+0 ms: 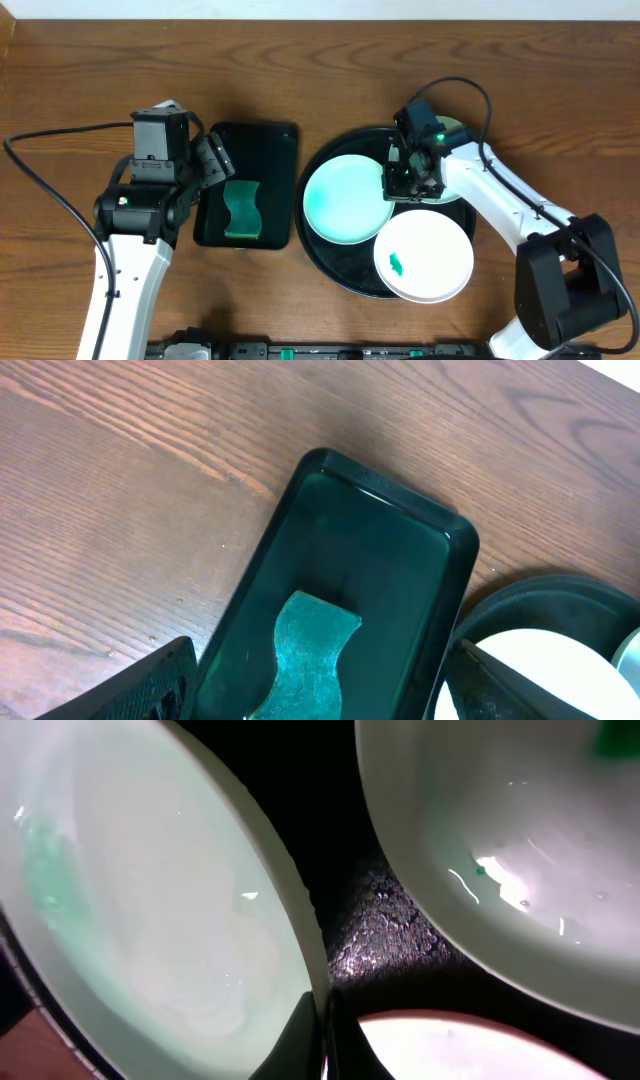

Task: Clean dirty plates on tray and stack at the side
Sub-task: 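Lift the gripped pale green plate off the round tray with the right gripper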

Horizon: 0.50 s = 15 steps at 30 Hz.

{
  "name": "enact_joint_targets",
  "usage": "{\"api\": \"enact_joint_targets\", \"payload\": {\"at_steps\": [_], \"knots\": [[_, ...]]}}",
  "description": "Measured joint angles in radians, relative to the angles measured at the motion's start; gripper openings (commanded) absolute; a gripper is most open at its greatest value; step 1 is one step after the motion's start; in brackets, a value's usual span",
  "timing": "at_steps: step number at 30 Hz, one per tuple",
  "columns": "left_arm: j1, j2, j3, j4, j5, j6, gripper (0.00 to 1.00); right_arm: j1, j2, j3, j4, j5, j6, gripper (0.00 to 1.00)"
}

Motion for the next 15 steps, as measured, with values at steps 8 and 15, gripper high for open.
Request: {"api": "enact_joint_targets", "payload": {"at_steps": [8,15], "knots": [[0.000,0.000,0.000,0.000,0.000,0.000,0.80,0.000,0.000,0.025,-0.015,-0.050,0.008,0.01],[0.000,0.000,0.000,0.000,0.000,0.000,0.80,0.000,0.000,0.025,-0.015,-0.062,0.034,0.01]]}}
